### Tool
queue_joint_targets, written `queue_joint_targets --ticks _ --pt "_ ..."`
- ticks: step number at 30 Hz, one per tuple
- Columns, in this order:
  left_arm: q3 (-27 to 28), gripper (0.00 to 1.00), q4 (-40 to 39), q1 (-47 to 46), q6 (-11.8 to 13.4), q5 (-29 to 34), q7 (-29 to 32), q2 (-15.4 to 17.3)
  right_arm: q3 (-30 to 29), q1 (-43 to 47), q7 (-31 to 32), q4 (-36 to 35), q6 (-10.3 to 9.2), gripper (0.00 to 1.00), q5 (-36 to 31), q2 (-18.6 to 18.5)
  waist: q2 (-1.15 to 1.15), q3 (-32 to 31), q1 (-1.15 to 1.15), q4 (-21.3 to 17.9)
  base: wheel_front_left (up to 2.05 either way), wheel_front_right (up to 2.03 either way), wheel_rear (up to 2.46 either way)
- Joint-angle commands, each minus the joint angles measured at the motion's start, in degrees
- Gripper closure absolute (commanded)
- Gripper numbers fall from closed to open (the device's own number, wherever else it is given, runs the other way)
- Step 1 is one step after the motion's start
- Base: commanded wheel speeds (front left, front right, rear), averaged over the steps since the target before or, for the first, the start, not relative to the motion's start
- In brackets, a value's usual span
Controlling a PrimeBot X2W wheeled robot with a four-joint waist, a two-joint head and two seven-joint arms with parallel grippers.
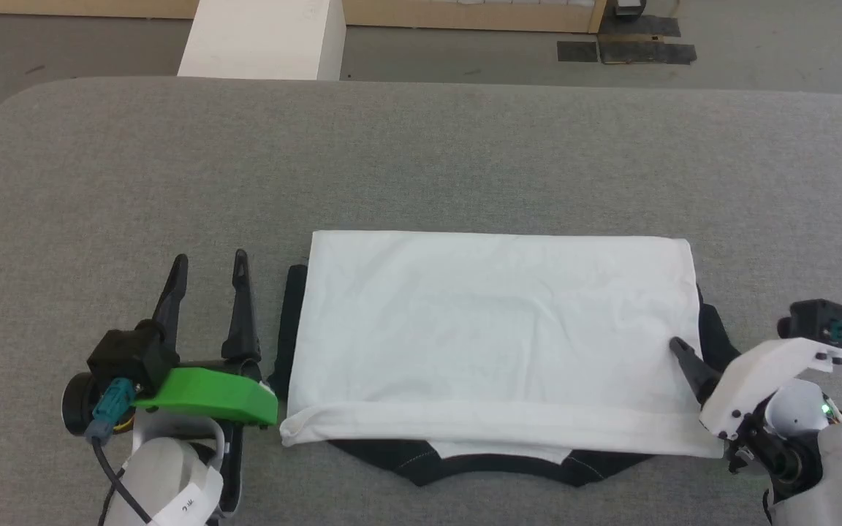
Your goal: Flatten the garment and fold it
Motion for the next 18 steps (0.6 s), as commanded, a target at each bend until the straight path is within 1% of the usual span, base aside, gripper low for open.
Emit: queue_joint_targets --ticks 1,2,3,4,6,7,8,13,18 --pt "0.4 0.00 0.2 0.4 -0.6 0.6 -0.3 -0.5 1.6 0.5 2.1 1.7 -0.06 0.00 0.6 1.0 0.00 0.1 0.00 0.2 0.00 0.00 0.00" --pt "0.8 0.00 0.3 0.4 -1.0 0.8 -0.3 -0.8 2.2 0.4 3.1 1.9 -0.06 0.00 1.2 1.0 0.00 0.2 0.00 0.3 0.00 0.00 0.00" --pt "1.1 0.00 0.3 0.4 -1.2 1.0 -0.3 -1.0 2.7 0.4 3.6 1.9 -0.06 0.19 1.5 1.0 0.00 0.2 0.00 0.3 0.00 0.00 0.00" --pt "1.4 0.00 0.4 0.4 -1.6 1.3 -0.3 -1.3 3.1 0.4 4.1 1.8 -0.06 0.53 1.7 1.0 0.00 0.3 0.00 0.4 0.00 0.00 0.00" --pt "1.9 0.00 0.6 0.4 -2.1 1.7 -0.3 -1.7 3.4 0.4 4.6 1.5 -0.06 0.78 1.7 1.0 0.00 0.4 0.00 0.4 0.00 0.00 0.00" --pt "2.1 0.00 0.7 0.3 -2.4 1.9 -0.3 -1.9 3.5 0.5 4.6 1.4 -0.06 0.97 1.4 1.0 0.00 0.4 0.00 0.5 0.00 0.00 0.00" --pt "2.3 0.00 0.8 0.3 -2.6 2.2 -0.3 -2.1 3.2 0.5 4.2 1.2 -0.06 1.00 1.3 1.0 0.00 0.4 0.00 0.5 0.00 0.00 0.00" --pt "3.0 0.00 1.2 0.2 -3.5 3.1 -0.3 -2.8 2.0 0.8 2.0 0.3 -0.06 1.00 0.5 1.0 0.00 0.2 0.00 0.3 0.00 0.00 0.00" --pt "3.9 0.00 1.5 0.5 -4.1 3.8 -0.3 -3.3 -1.4 1.4 -0.6 -0.8 -0.06 1.00 -0.5 1.0 0.00 -0.3 0.00 -0.2 0.00 0.00 0.00"
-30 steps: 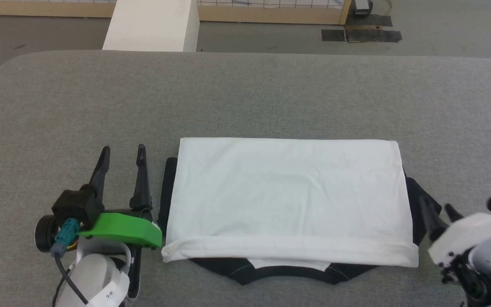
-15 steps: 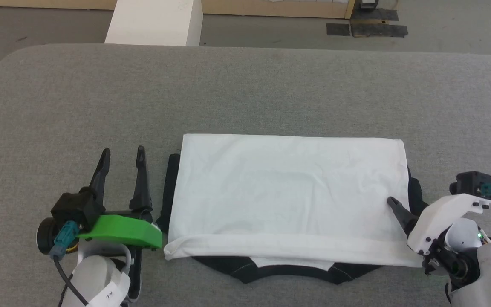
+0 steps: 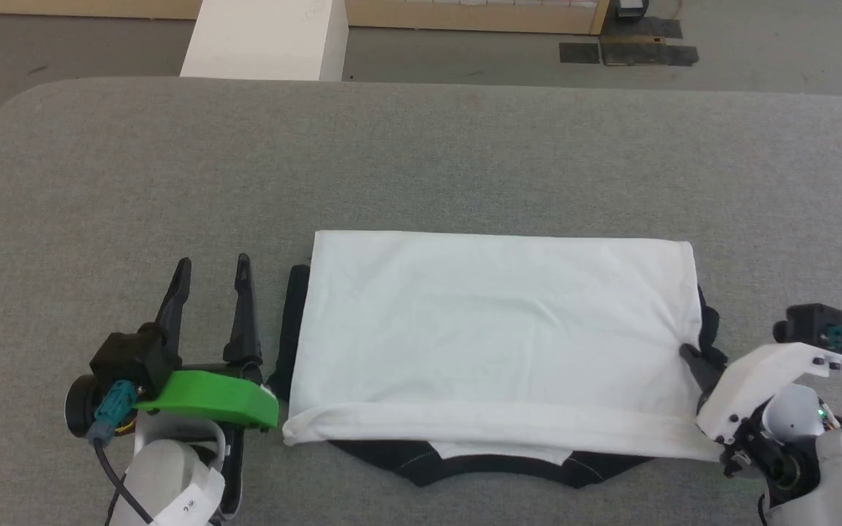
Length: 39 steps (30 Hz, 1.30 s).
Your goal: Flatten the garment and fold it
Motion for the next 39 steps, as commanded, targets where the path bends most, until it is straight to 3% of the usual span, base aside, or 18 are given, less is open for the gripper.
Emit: queue_joint_targets --ticks 1,11,18,24,30,34,39 --pt "0.3 0.00 0.1 0.5 -0.3 0.5 -0.3 -0.4 -1.5 1.3 -0.8 -0.1 -0.10 1.00 -0.9 0.0 0.00 -0.2 0.00 -0.3 0.00 0.00 0.00" --pt "0.8 0.00 0.1 0.6 -1.4 1.8 -0.3 -1.0 -13.0 2.9 -4.9 -4.4 -0.10 1.00 -12.9 -0.3 0.00 -0.1 0.00 -0.9 0.00 0.00 0.00" --pt "1.0 0.00 0.5 0.5 -1.9 2.4 -0.3 -1.3 -11.1 3.9 -4.0 -11.9 -0.10 1.00 -15.9 -0.2 0.00 -0.1 0.00 -1.2 0.00 0.00 0.00" --pt "1.0 0.00 0.4 0.5 -2.3 2.9 -0.3 -1.4 -2.1 7.3 1.7 -24.5 -0.10 1.00 -10.9 0.0 0.00 -0.6 0.00 -0.8 0.00 0.00 0.00" --pt "1.3 0.00 0.2 0.4 -2.5 3.2 -0.3 -1.5 12.9 8.5 8.0 -35.7 -0.10 1.00 -9.0 0.0 0.00 -0.3 0.00 -0.8 0.00 0.00 0.00" --pt "1.0 0.00 0.3 -0.3 -2.6 3.2 -0.3 -1.6 21.0 5.3 8.4 -34.6 -0.10 1.00 -9.3 0.0 0.00 0.4 0.00 0.0 0.00 0.00 0.00" --pt "-0.1 0.00 0.6 -1.4 -2.8 2.9 -0.3 -1.6 28.8 -0.2 6.8 -26.7 -0.10 1.00 -8.6 0.0 0.00 1.7 0.00 1.8 0.00 0.00 0.00"
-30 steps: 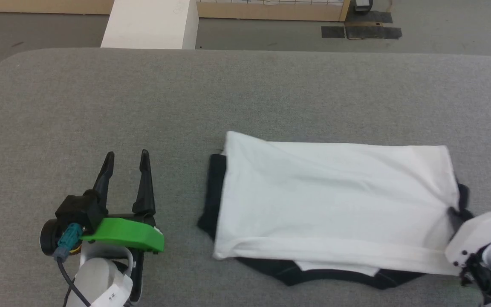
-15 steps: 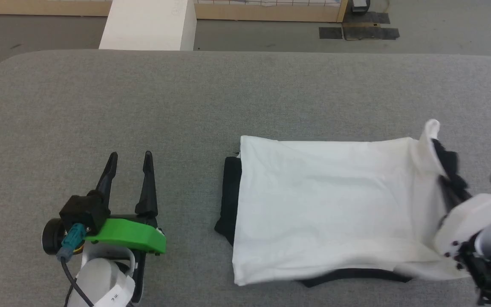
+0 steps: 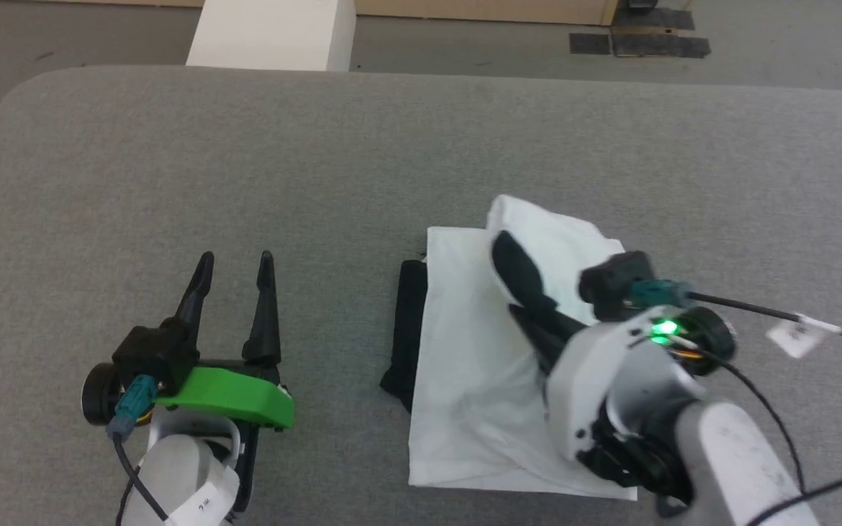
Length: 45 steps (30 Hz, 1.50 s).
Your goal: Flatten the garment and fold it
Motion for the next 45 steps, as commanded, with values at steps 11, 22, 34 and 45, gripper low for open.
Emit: queue_joint_targets --ticks 11,22,34,45 --pt "-0.2 0.00 0.4 -1.9 -0.4 -0.4 -0.3 -0.3 12.0 -12.3 -4.3 19.9 -0.08 1.00 5.0 0.0 0.00 3.2 0.00 3.0 0.00 0.00 0.00" --pt "-0.5 0.00 0.5 -2.3 0.2 -1.0 -0.3 -0.3 17.5 -18.5 -7.7 26.7 -0.08 0.00 13.2 0.0 0.00 3.5 0.00 2.6 0.00 0.00 0.00" --pt "0.9 0.00 -0.6 -0.3 0.0 -0.1 -0.3 -0.3 -2.9 -8.2 -25.9 5.9 -0.08 0.00 14.8 0.0 0.00 -0.2 0.00 -1.1 0.00 0.00 0.00" --pt "1.2 0.00 -1.2 -0.2 -0.3 0.3 -0.3 -0.3 -16.7 5.9 -29.9 12.6 -0.08 0.00 20.8 0.0 0.00 -0.5 0.00 -2.8 0.00 0.00 0.00"
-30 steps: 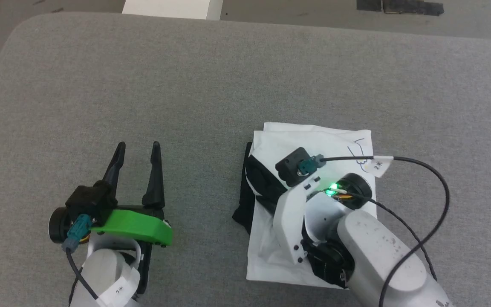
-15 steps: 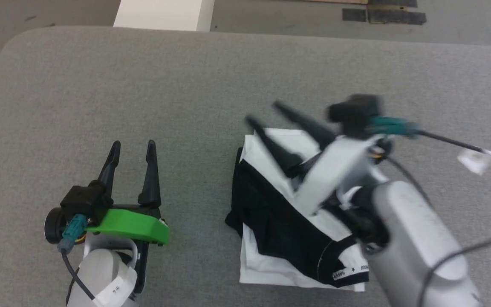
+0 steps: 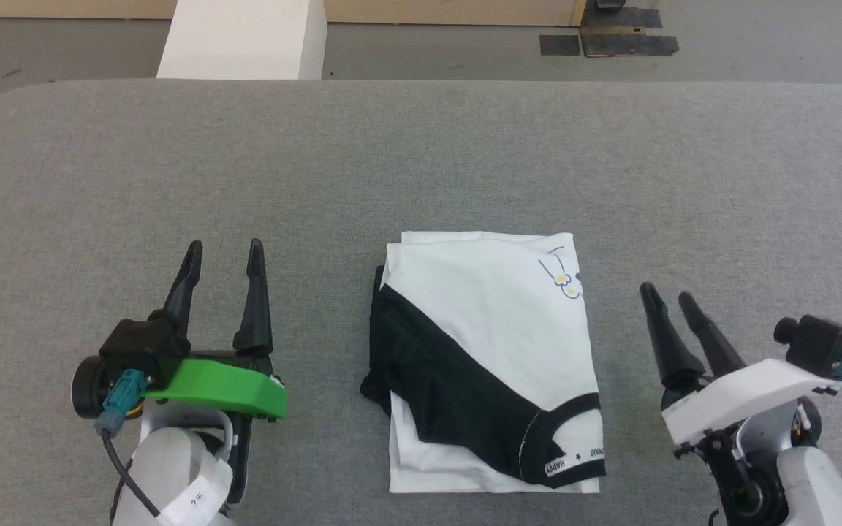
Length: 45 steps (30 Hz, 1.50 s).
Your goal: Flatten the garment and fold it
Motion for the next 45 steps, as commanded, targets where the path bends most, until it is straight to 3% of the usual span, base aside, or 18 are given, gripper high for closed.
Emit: queue_joint_targets --ticks 1,12,19,20,21,22,23,30,36,40,45 --pt "0.2 0.00 -0.1 0.6 -0.3 0.3 -0.3 -0.2 0.2 0.3 0.2 0.8 -0.06 0.00 0.8 0.1 0.00 0.0 0.00 -0.1 0.00 0.00 0.00" --pt "-0.3 0.00 0.7 0.4 -0.5 0.1 -0.3 -0.2 5.4 -2.7 7.4 10.9 -0.06 0.00 10.9 0.1 0.00 0.3 0.00 1.1 0.00 0.00 0.00" --pt "-0.4 0.00 0.7 0.4 -0.6 -0.1 -0.3 -0.2 8.2 -7.1 15.2 16.9 -0.06 0.00 11.5 0.1 0.00 0.6 0.00 2.2 0.00 0.00 0.00" --pt "-0.4 0.00 0.7 0.4 -0.5 -0.1 -0.3 -0.2 8.4 -7.5 16.3 17.5 -0.06 0.15 11.1 0.1 0.00 0.6 0.00 2.3 0.00 0.00 0.00" --pt "-0.5 0.00 0.8 0.4 -0.5 -0.2 -0.3 -0.2 8.6 -7.8 17.5 18.1 -0.06 0.56 10.4 0.1 0.00 0.5 0.00 2.5 0.00 0.00 0.00" --pt "-0.5 0.00 0.7 0.4 -0.4 -0.2 -0.3 -0.2 8.5 -8.1 18.1 18.3 -0.06 0.74 10.0 0.1 0.00 0.5 0.00 2.5 0.00 0.00 0.00" --pt "-0.5 0.00 0.7 0.5 -0.4 -0.3 -0.3 -0.2 8.2 -8.3 18.6 18.4 -0.06 1.00 9.5 0.1 0.00 0.5 0.00 2.6 0.00 0.00 0.00" --pt "-0.1 0.00 0.1 0.9 0.0 -0.3 -0.3 -0.2 7.4 -8.6 21.4 15.9 -0.06 1.00 6.2 0.1 0.00 0.5 0.00 1.6 0.00 0.00 0.00" --pt "0.4 0.00 -1.1 0.7 -0.1 0.1 -0.3 -0.2 6.3 -9.0 25.7 8.2 -0.06 1.00 -7.4 -0.4 0.00 1.5 0.00 -1.9 0.00 0.00 0.00" --pt "0.8 0.00 -2.2 0.3 -0.2 0.6 -0.3 -0.1 5.5 -9.2 29.1 2.3 -0.06 1.00 -15.6 -4.1 0.00 2.8 0.00 -5.5 0.00 0.00 0.00" --pt "0.5 0.00 -3.1 -0.5 -0.4 1.1 -0.3 0.0 5.1 -10.5 30.0 -1.3 -0.06 1.00 -23.7 -11.5 0.00 5.1 0.00 -11.2 0.00 0.00 0.00"
